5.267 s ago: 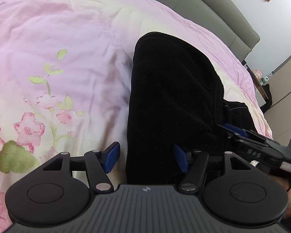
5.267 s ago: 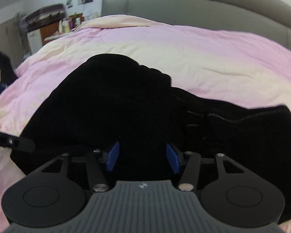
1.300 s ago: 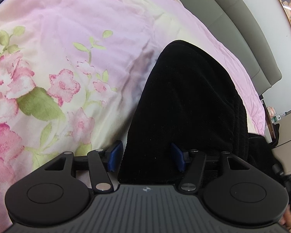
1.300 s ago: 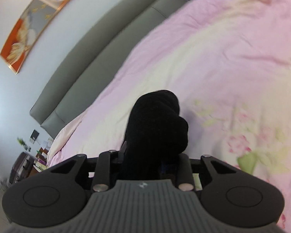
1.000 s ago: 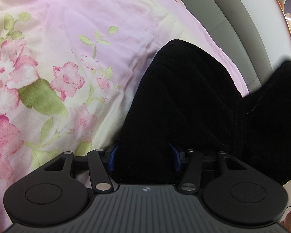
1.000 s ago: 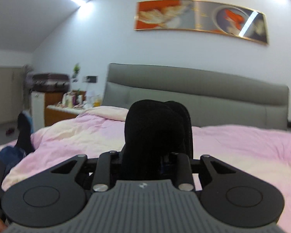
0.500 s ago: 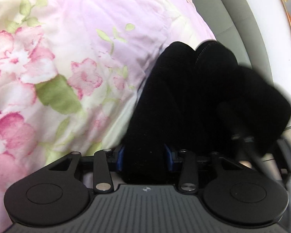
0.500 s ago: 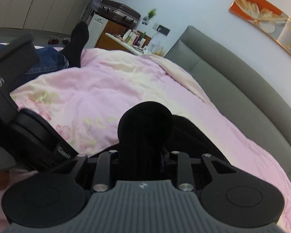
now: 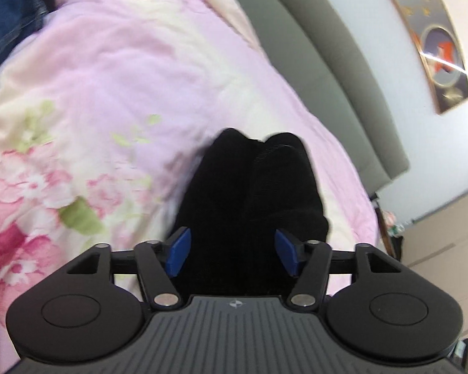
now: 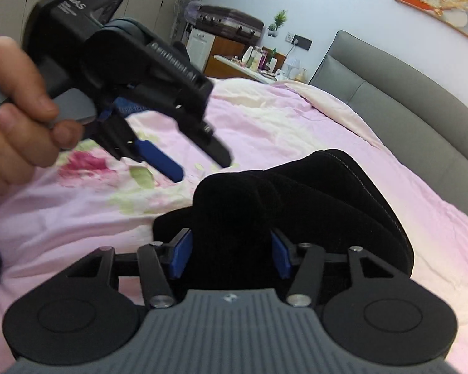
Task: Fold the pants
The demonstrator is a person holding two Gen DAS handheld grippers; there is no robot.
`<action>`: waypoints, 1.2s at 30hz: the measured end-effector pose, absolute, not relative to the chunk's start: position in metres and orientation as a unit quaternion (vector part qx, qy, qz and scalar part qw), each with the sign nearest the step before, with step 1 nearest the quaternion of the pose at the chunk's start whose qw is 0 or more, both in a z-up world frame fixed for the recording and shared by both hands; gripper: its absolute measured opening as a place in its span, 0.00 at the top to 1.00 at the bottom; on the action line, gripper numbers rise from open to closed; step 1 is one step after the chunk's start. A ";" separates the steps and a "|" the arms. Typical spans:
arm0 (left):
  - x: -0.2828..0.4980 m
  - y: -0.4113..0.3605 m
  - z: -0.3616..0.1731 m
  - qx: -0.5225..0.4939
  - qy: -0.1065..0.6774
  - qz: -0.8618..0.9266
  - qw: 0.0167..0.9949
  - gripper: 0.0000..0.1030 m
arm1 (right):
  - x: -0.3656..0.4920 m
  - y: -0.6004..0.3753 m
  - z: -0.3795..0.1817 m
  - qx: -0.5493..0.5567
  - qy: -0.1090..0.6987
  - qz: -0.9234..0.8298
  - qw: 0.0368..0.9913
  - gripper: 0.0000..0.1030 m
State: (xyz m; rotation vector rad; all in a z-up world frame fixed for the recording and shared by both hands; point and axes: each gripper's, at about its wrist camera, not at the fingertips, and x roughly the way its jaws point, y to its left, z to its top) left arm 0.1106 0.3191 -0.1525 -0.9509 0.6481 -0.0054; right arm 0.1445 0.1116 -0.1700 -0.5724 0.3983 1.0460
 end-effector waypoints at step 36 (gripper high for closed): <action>0.099 0.300 -0.184 -0.421 0.368 -0.012 0.829 0.70 | 0.251 0.058 -0.098 -0.096 0.254 0.442 0.855 0.42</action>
